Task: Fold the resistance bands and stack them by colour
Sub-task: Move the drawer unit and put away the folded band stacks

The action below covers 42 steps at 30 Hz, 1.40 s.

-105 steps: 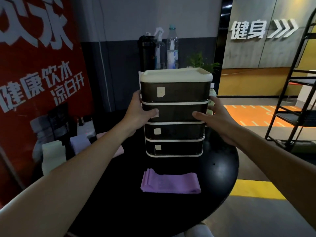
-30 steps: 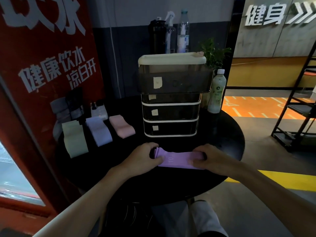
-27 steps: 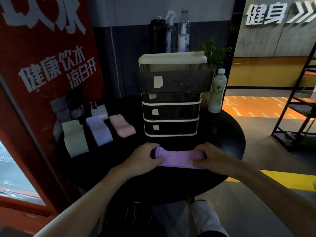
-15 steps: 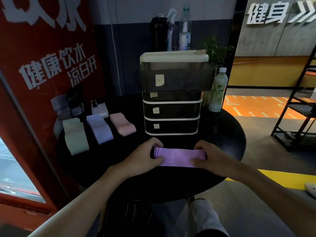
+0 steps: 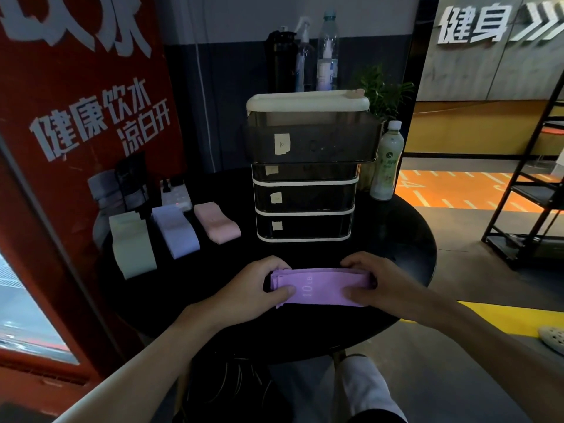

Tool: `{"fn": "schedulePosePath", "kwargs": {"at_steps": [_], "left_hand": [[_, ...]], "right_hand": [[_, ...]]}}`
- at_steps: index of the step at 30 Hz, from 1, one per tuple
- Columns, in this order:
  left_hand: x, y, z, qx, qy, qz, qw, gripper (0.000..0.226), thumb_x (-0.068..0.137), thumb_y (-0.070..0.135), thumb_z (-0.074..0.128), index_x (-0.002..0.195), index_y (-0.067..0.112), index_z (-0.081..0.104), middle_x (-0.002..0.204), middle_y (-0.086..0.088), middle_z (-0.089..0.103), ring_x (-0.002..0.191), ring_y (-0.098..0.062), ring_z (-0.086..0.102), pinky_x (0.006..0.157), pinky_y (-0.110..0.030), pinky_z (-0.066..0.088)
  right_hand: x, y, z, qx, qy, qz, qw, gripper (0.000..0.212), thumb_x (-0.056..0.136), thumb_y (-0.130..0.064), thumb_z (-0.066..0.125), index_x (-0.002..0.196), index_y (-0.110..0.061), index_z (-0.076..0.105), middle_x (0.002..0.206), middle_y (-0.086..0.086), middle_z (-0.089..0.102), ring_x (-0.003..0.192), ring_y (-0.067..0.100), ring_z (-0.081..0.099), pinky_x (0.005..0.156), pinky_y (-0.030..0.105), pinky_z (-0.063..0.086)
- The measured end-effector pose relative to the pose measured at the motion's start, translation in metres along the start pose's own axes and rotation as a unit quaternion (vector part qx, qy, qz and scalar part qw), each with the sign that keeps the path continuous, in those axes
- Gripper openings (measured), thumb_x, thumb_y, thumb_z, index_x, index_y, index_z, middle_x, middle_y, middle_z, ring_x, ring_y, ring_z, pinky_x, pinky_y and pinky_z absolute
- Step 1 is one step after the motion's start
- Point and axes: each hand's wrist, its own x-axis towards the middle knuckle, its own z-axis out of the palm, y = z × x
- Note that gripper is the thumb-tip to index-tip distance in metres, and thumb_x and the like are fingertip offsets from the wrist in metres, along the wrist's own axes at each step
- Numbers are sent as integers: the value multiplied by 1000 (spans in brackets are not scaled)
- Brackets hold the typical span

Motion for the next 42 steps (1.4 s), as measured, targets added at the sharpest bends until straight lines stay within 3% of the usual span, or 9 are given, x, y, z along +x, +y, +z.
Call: {"fn": "schedulePosePath", "kwargs": {"at_steps": [6, 12, 18, 24, 29, 33, 35, 38, 42], "left_hand": [[-11, -3, 0, 22, -1, 14, 1000, 16, 91, 27, 70, 104, 29, 63, 97, 16, 66, 95, -5, 64, 84, -18, 50], [-9, 9, -16, 15, 27, 20, 999, 12, 89, 21, 73, 99, 26, 68, 94, 11, 70, 94, -5, 66, 86, -25, 52], [18, 77, -83, 17, 94, 89, 991, 14, 84, 22, 77, 97, 19, 71, 96, 1, 70, 91, -10, 67, 83, -25, 52], [56, 147, -144, 87, 177, 178, 964, 19, 83, 20, 77, 100, 16, 71, 91, 0, 72, 82, -10, 68, 72, -20, 55], [98, 159, -165, 133, 189, 168, 958, 20, 83, 20, 77, 102, 19, 70, 92, 6, 71, 82, 0, 65, 71, -10, 49], [122, 146, -168, 147, 151, 131, 969, 24, 83, 14, 76, 105, 18, 67, 96, 1, 71, 85, 2, 66, 72, -9, 50], [128, 139, -169, 152, 124, 111, 974, 29, 82, 14, 77, 108, 18, 67, 95, 0, 72, 87, -3, 67, 80, -13, 52], [134, 132, -171, 151, 97, 96, 979, 25, 79, 17, 80, 102, 19, 71, 99, 2, 74, 93, -7, 69, 94, -31, 54], [144, 134, -175, 187, 57, 70, 978, 17, 77, 11, 79, 88, 22, 72, 97, 1, 74, 88, -14, 70, 90, -42, 57]], "right_hand": [[-2, 5, 0, -6, -9, -25, 1000, 16, 82, -13, 73, 92, -24, 65, 86, -7, 64, 74, -2, 58, 62, 12, 44], [0, -6, -9, -28, 4, -43, 999, 17, 81, -21, 75, 85, -32, 63, 81, -8, 65, 72, 2, 59, 60, 14, 44], [17, -74, -73, -24, 80, -124, 989, 17, 83, -22, 75, 84, -33, 62, 79, -21, 62, 67, -1, 57, 56, 10, 39], [57, -132, -135, -15, 202, -210, 957, 22, 80, -16, 77, 93, -28, 64, 84, -9, 61, 68, 0, 53, 60, 11, 43], [102, -140, -159, -49, 237, -178, 954, 17, 79, -17, 77, 91, -21, 65, 82, -5, 63, 64, 3, 55, 59, 22, 46], [125, -135, -161, -63, 200, -132, 969, 16, 77, -16, 79, 86, -20, 67, 82, -2, 66, 68, 11, 62, 62, 30, 54], [132, -130, -160, -84, 181, -103, 974, 16, 76, -20, 80, 88, -20, 69, 85, -2, 68, 78, 15, 65, 71, 34, 54], [139, -123, -158, -106, 160, -65, 979, 22, 73, -29, 82, 91, -26, 71, 89, -6, 69, 89, 17, 63, 85, 39, 51], [145, -121, -157, -71, 125, -37, 989, 26, 75, -23, 82, 97, -17, 72, 98, 1, 68, 88, 13, 63, 74, 24, 51]]}}
